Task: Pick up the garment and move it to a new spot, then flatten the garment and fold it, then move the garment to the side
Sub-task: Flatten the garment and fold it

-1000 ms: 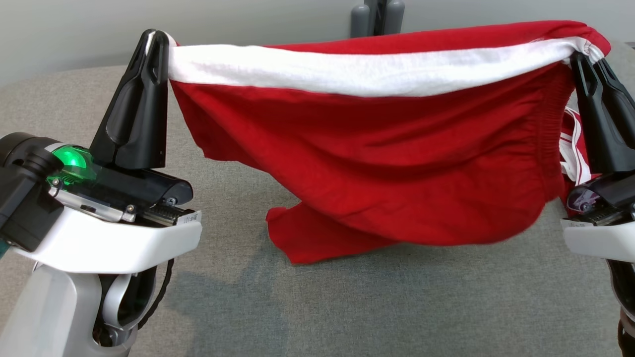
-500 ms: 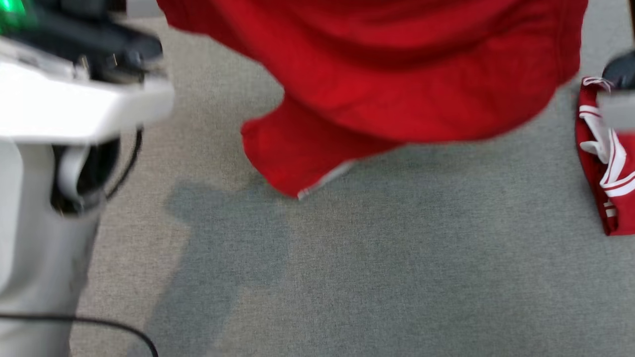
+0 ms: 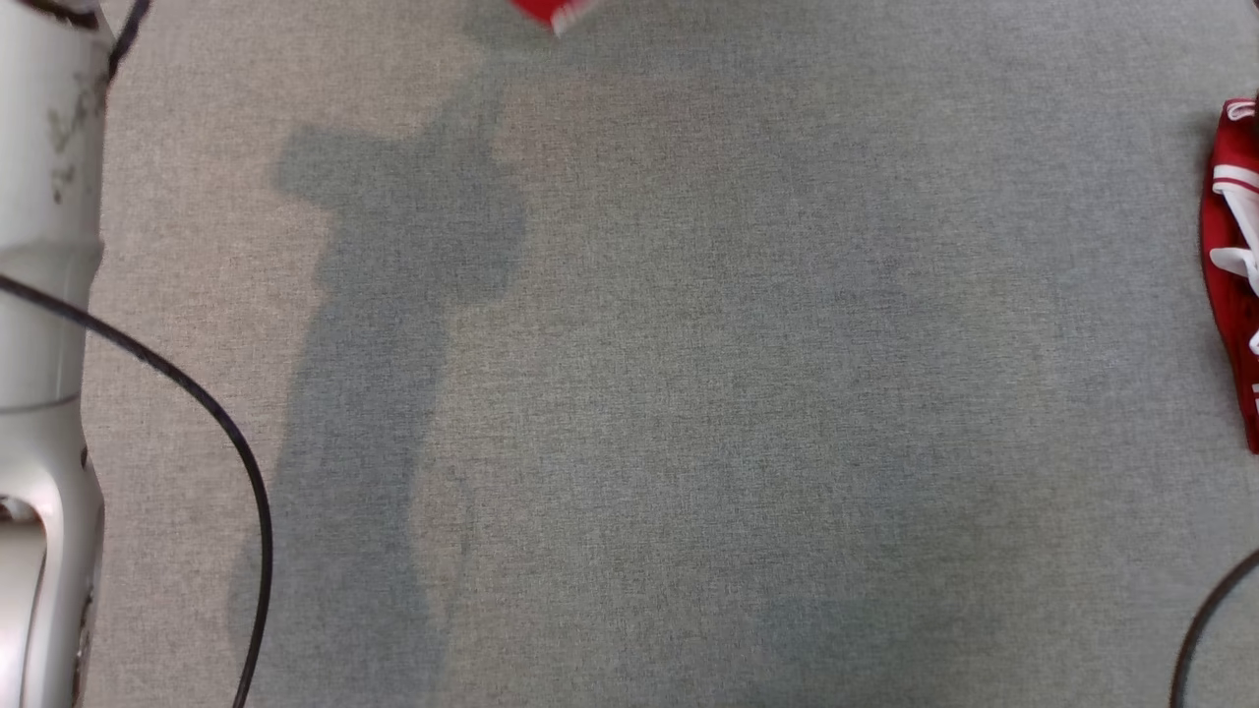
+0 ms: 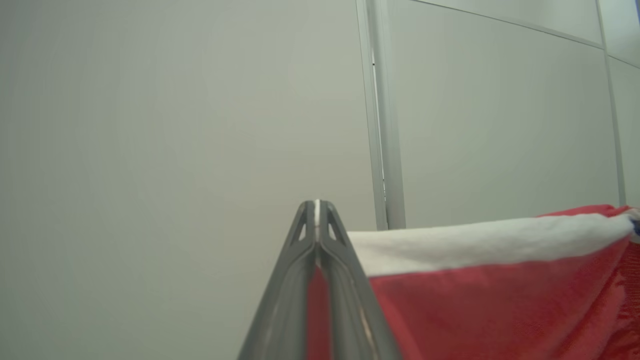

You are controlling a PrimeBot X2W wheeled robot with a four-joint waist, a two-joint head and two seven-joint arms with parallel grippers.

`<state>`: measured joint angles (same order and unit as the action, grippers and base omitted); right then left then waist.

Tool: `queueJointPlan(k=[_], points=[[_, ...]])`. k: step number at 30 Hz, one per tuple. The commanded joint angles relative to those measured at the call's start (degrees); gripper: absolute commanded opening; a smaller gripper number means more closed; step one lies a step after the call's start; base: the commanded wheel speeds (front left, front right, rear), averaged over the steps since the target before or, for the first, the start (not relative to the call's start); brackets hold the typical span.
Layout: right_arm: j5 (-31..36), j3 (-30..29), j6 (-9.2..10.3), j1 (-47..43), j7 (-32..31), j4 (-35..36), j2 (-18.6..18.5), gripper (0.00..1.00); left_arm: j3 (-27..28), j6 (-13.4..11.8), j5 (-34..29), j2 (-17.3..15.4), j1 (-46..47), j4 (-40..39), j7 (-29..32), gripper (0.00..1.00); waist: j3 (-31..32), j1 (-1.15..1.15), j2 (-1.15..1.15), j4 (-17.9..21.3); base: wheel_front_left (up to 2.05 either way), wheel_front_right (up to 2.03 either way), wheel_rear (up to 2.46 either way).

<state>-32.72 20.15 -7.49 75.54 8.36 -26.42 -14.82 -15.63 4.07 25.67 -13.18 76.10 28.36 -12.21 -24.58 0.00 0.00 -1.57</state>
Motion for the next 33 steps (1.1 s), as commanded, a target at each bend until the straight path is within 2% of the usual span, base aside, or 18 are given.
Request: queueJointPlan(k=[1,9,16,19,24,29,33], points=[[-1.3,0.7,0.01,1.2,1.6,-3.2,0.8,0.0,0.1,0.4,-0.3,0.4,1.4,2.9,-0.6,0.0,0.1,0.0,0.0,0.0,0.0,0.0,0.0],[-5.3,8.9,0.01,4.4,4.7,-17.3,3.2,0.0,-0.3,2.3,2.8,3.6,2.1,18.6,-2.1,0.0,-0.7,0.0,0.0,-0.4,0.0,0.0,0.0],[-9.4,15.7,0.01,-1.1,5.5,-20.3,2.3,0.0,-0.2,3.2,5.6,6.0,-4.9,23.9,-2.9,0.0,-1.8,0.0,0.0,-1.0,0.0,0.0,0.0],[-12.3,18.7,0.01,-6.7,6.1,-19.0,1.3,0.0,1.3,3.4,6.5,6.8,-11.6,21.9,-3.1,0.0,-1.7,0.0,0.0,-1.1,0.0,0.0,0.0],[-16.3,21.6,0.01,-18.8,6.7,-15.1,-1.2,0.0,4.8,3.4,5.5,8.1,-25.6,14.2,-3.0,0.0,-0.7,0.0,0.0,-1.3,0.0,0.0,0.0],[-16.2,19.9,0.01,-30.8,6.9,-8.2,-2.8,0.0,7.7,3.4,3.6,8.9,-38.8,5.5,-3.0,0.0,1.3,0.0,0.0,-1.2,0.0,0.0,0.0],[-13.4,17.2,0.01,-39.6,6.8,-2.7,-3.5,0.0,9.0,3.4,2.2,9.2,-48.5,-1.6,-3.0,0.0,3.5,0.0,0.0,-0.9,0.0,0.0,0.0]])
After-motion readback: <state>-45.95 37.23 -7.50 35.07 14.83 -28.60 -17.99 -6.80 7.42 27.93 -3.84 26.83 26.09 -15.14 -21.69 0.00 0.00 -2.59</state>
